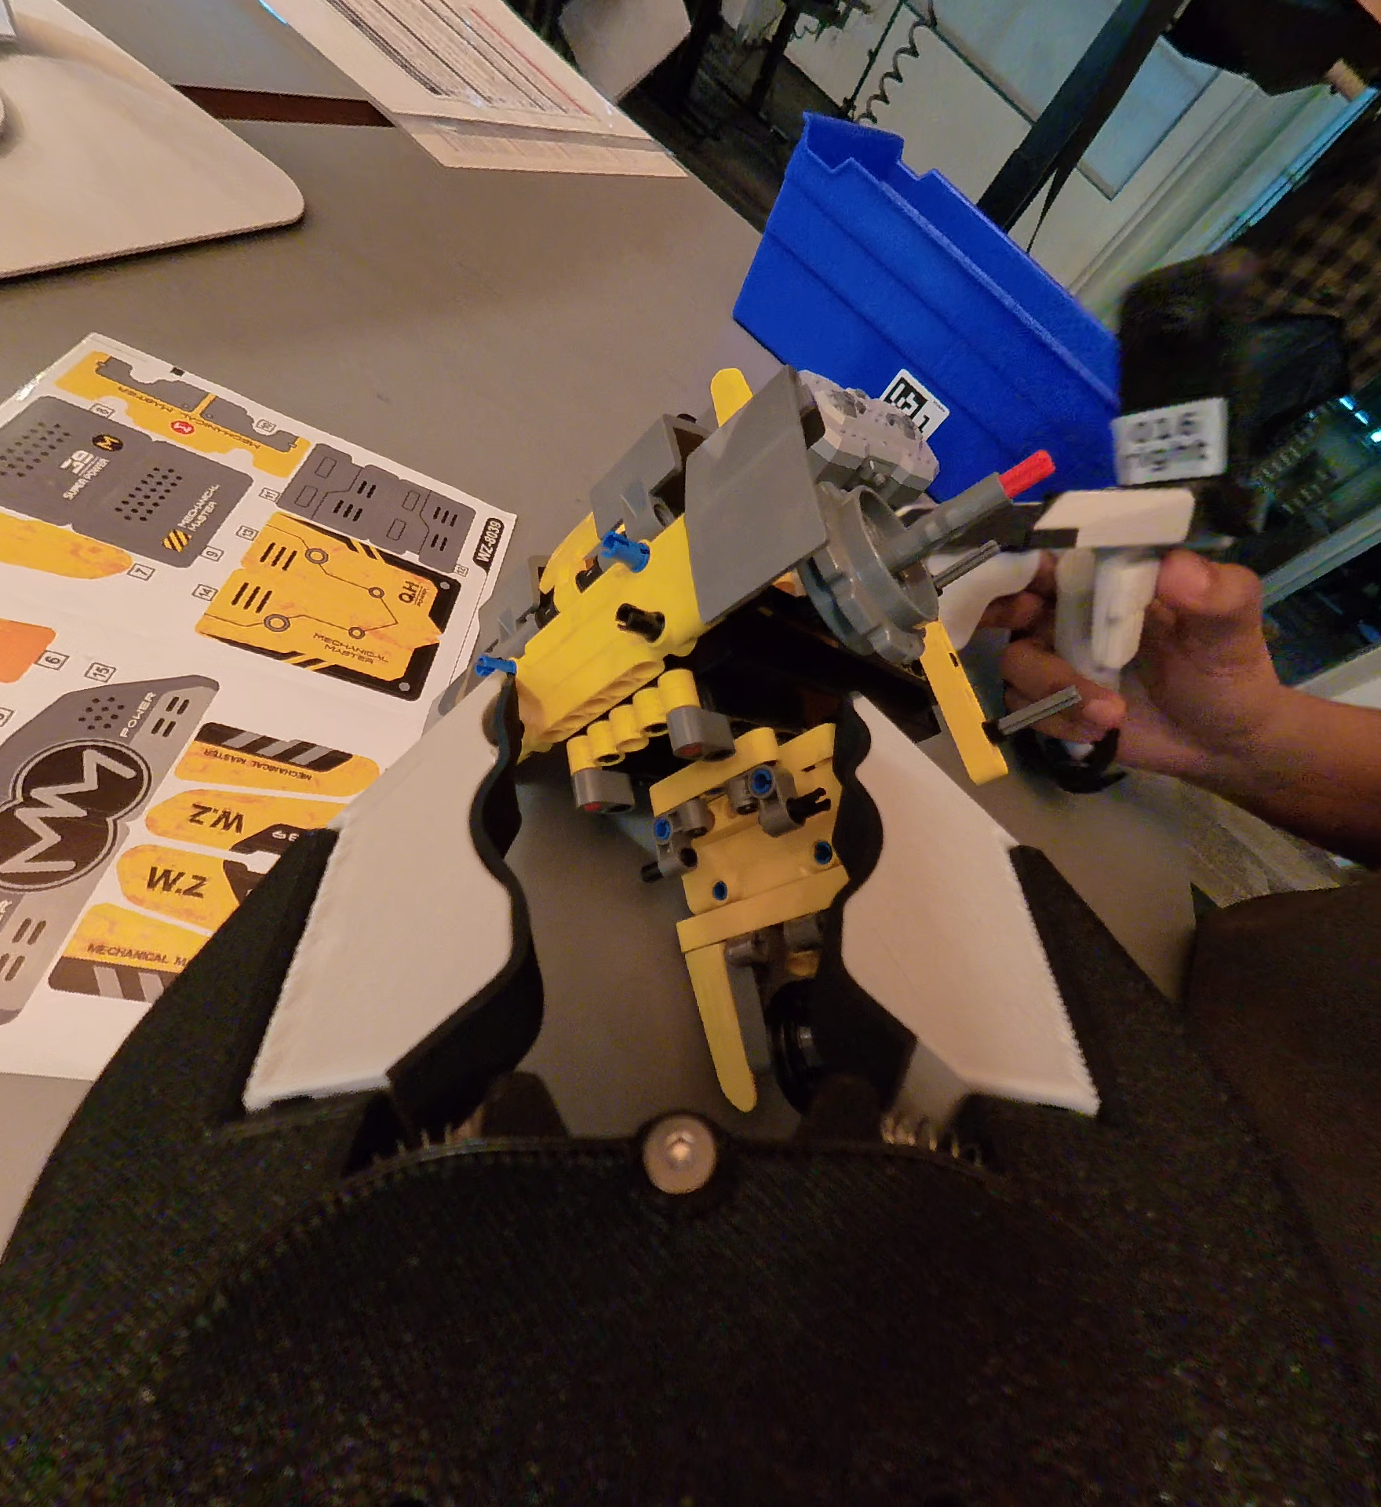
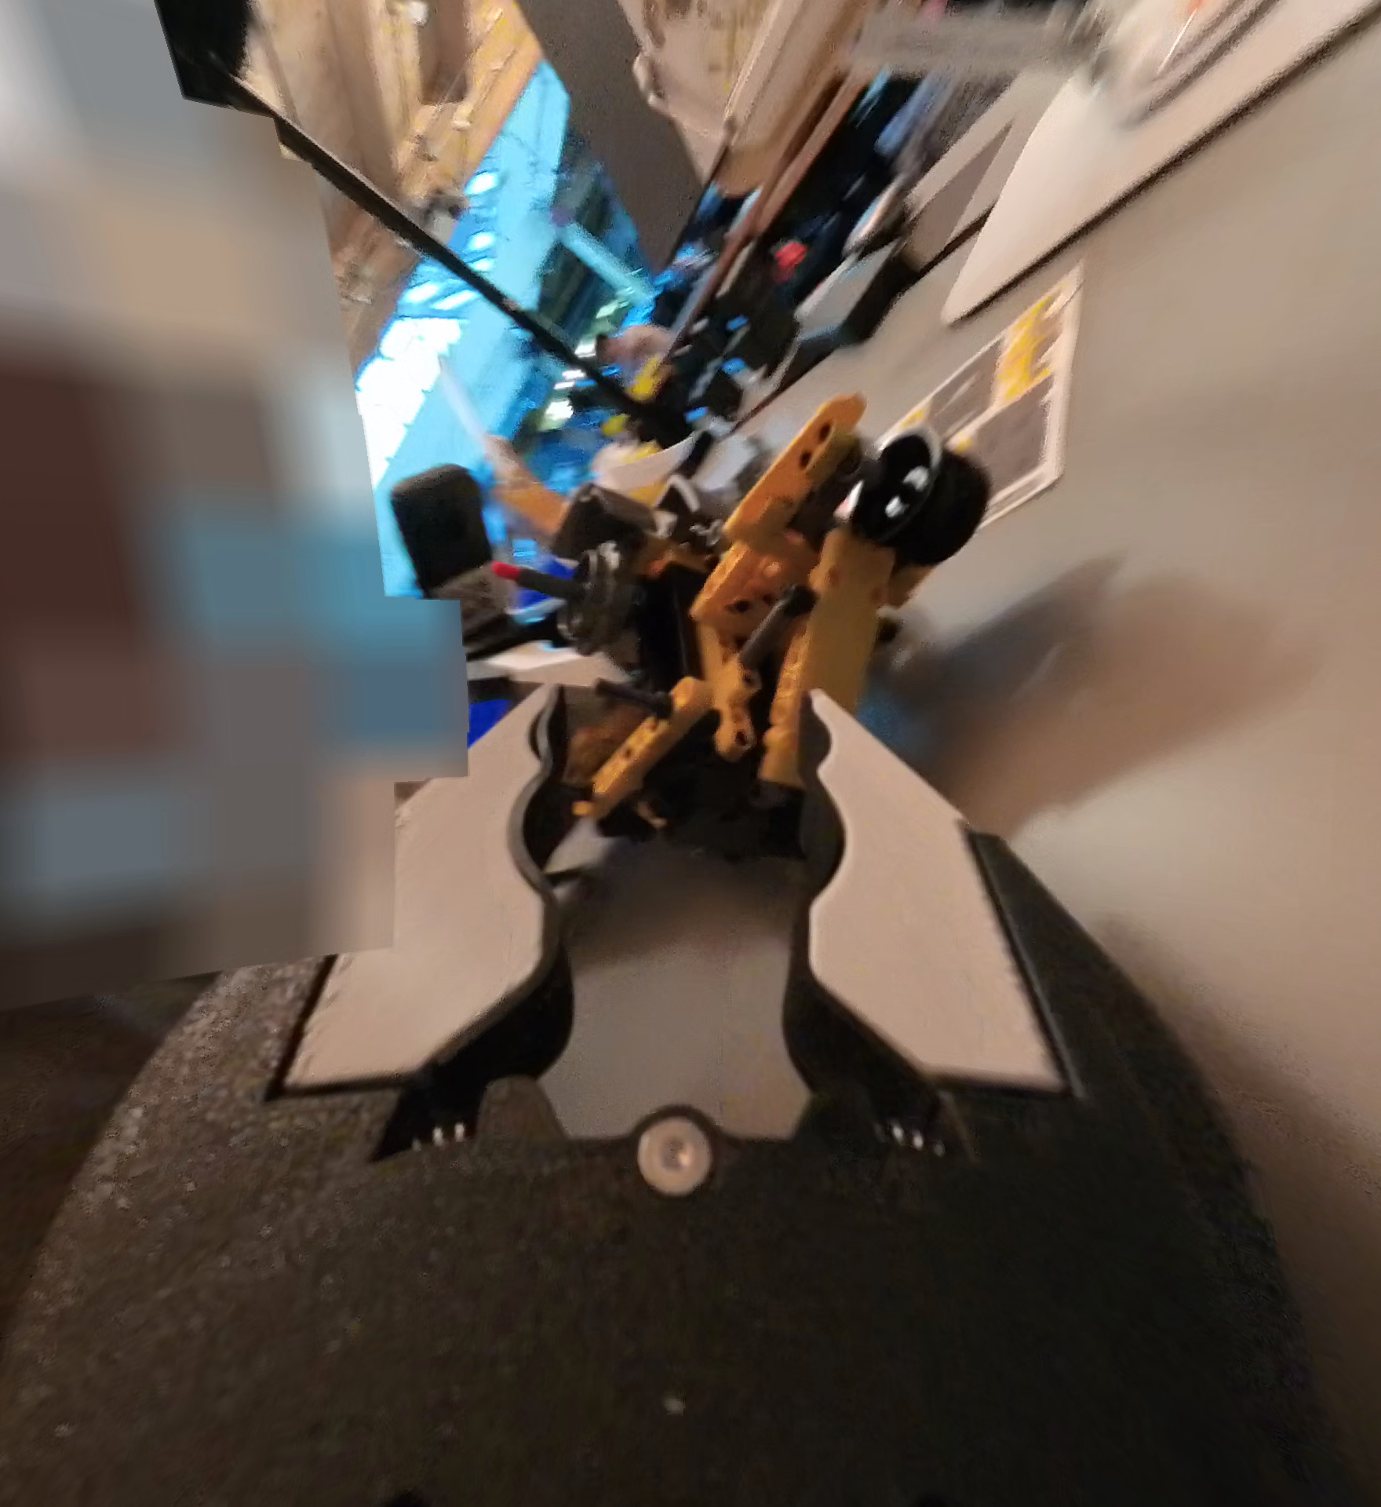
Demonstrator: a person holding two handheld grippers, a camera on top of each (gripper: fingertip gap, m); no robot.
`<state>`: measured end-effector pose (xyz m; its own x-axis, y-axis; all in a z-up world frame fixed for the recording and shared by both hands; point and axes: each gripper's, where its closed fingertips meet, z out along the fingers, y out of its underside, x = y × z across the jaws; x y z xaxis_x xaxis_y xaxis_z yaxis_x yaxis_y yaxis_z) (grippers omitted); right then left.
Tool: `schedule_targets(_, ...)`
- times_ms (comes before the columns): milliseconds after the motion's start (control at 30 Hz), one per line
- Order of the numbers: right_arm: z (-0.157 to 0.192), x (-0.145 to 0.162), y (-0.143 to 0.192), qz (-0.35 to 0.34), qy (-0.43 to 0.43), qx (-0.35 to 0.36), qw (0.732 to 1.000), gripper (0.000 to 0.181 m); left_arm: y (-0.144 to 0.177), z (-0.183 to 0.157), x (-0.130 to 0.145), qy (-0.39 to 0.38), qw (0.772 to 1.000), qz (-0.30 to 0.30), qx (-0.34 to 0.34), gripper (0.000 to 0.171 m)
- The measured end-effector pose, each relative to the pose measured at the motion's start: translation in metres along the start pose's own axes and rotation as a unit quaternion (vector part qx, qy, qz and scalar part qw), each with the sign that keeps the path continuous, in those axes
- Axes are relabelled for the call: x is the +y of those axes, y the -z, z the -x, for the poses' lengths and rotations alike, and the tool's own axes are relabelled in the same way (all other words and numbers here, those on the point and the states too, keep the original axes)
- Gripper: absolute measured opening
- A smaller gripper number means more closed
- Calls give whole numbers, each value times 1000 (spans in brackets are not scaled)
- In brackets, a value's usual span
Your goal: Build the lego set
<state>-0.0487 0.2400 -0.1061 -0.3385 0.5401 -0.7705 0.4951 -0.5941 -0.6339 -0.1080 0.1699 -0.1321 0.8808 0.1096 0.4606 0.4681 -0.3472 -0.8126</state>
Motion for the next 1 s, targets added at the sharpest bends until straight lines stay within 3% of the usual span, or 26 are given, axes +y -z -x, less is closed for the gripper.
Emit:
schedule_targets(133, 7, -2, 10, -9, 202, 83, 976, 53, 0, 0, 0, 2, 1000, -1, 0, 75)
schedule_targets(300, 36, 6, 13, -21, 290, 70, 954, 47, 0, 0, 0, -1, 1000, -1, -2, 75)
schedule_targets(467, 48, 36, -4, 50, 433, 99, 895, 35, 0, 1, 0, 2, 1000, -3, -2, 73)
schedule_targets(567, 50, 36, -10, 47, 460, 118, 879, 30, 0, 1, 0, 0, 1000, -3, -3, 73)
schedule_targets(733, 51, 39, -17, 62, 454, 103, 883, 21, 0, 1, 0, 0, 1000, -2, -4, 73)
schedule_targets(1000, 48, 41, -26, 87, 480, 129, 864, 4, 0, 1, 0, -5, 1000, 2, -9, 73)
